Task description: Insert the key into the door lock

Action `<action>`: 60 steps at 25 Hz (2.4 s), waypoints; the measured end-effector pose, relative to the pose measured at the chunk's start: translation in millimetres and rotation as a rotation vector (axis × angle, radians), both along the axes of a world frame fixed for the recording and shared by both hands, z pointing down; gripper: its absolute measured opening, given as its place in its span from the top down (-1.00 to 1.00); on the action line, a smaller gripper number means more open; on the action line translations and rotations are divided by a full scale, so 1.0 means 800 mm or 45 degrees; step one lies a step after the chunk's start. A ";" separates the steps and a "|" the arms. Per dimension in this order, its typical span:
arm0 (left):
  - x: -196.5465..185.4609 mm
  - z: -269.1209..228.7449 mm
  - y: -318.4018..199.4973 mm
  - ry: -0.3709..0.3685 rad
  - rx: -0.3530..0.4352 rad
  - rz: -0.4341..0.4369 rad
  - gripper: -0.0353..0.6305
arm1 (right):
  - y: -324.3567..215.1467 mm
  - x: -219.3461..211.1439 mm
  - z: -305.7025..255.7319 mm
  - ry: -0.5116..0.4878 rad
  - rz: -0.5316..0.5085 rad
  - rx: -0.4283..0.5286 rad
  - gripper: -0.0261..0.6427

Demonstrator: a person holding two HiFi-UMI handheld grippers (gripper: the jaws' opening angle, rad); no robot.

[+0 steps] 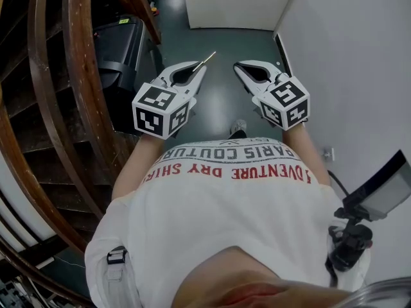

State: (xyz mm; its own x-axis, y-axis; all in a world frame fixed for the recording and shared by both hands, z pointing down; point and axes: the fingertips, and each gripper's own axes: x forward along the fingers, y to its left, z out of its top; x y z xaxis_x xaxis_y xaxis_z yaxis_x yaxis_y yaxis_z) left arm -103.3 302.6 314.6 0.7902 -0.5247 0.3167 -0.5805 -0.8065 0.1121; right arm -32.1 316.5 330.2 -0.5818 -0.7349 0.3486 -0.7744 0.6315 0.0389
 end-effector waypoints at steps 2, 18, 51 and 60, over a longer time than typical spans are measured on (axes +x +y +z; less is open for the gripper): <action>-0.002 0.001 0.000 0.001 -0.005 0.003 0.82 | -0.001 -0.002 0.000 -0.006 0.005 -0.002 0.91; 0.052 0.064 -0.137 -0.017 -0.090 0.054 0.82 | -0.146 0.054 0.051 -0.030 0.041 -0.047 0.92; 0.174 0.106 -0.802 0.071 -0.198 -0.119 0.82 | -0.782 0.223 0.087 0.050 0.039 -0.078 0.91; 0.172 0.103 -0.931 0.051 -0.165 -0.085 0.82 | -0.905 0.218 0.096 0.024 0.065 -0.060 0.91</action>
State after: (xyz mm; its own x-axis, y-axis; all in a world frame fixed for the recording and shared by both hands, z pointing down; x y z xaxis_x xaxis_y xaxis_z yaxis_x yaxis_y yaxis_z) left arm 34.4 -442.3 397.3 0.7682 -0.5335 0.3539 -0.6255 -0.7434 0.2370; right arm 142.4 -407.6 407.2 -0.5373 -0.7456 0.3941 -0.8049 0.5929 0.0244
